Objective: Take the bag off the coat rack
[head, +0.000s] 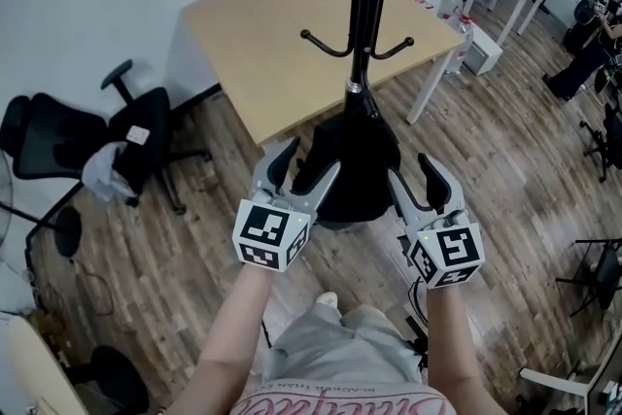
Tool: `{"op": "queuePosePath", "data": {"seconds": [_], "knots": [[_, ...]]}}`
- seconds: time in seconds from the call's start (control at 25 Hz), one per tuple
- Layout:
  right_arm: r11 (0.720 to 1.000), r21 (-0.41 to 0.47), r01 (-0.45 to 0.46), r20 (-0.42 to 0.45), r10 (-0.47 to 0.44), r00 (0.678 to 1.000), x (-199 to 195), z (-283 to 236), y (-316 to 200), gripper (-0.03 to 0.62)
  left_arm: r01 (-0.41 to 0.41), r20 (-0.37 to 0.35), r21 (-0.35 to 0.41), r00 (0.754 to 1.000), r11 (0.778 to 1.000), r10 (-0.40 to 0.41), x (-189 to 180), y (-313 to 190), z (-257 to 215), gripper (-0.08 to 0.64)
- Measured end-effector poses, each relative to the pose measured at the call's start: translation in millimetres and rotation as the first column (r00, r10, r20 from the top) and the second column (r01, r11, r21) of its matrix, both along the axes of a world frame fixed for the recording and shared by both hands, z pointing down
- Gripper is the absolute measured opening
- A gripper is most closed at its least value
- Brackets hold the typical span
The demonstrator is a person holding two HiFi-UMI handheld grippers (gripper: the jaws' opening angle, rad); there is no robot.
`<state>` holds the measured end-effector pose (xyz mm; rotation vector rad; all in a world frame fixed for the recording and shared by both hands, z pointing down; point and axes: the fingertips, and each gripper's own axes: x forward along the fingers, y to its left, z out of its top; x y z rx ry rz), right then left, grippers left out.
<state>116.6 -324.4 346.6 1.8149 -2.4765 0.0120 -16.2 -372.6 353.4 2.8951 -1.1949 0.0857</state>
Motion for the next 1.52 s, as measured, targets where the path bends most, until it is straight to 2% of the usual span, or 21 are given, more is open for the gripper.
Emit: {"op": "queuePosePath", "data": {"seconds": [0.48,0.64,0.8,1.0,1.2,1.36,1.52], "knots": [[0.994,-0.113,-0.008,0.019,0.01,1.0,19.0,77.0,-16.5,0.267,0.005,0.071,-0.08,0.997,0.997,0.0,7.0,-8.4,69.6,0.301],[0.989,-0.146,0.022,-0.013,-0.024,1.0,14.9,103.9,-26.2,0.315,0.012,0.085,-0.1,0.996,0.995,-0.004,7.1,-18.1,93.6,0.305],[0.987,-0.158,0.017,-0.024,-0.021,0.999,24.0,124.5,-39.5,0.35,0.024,0.099,-0.105,0.995,0.994,-0.013,11.9,-29.2,113.3,0.305],[0.977,-0.214,0.018,0.007,-0.017,1.0,30.7,156.7,-56.6,0.35,0.035,0.124,-0.124,0.992,0.992,-0.02,11.0,-42.4,139.6,0.31],[0.962,-0.27,0.025,-0.019,-0.031,0.999,30.5,186.1,-72.0,0.35,0.043,0.138,-0.177,0.99,0.983,-0.018,10.9,-56.4,163.2,0.319],[0.957,-0.291,0.013,-0.028,-0.022,0.999,35.9,203.3,-85.0,0.35,0.038,0.138,-0.2,0.99,0.979,-0.011,16.3,-67.1,179.8,0.319],[0.96,-0.276,0.039,-0.031,-0.05,0.998,36.2,212.9,-98.6,0.35,0.029,0.158,-0.182,0.987,0.983,0.0,19.9,-78.0,191.0,0.316]]}}
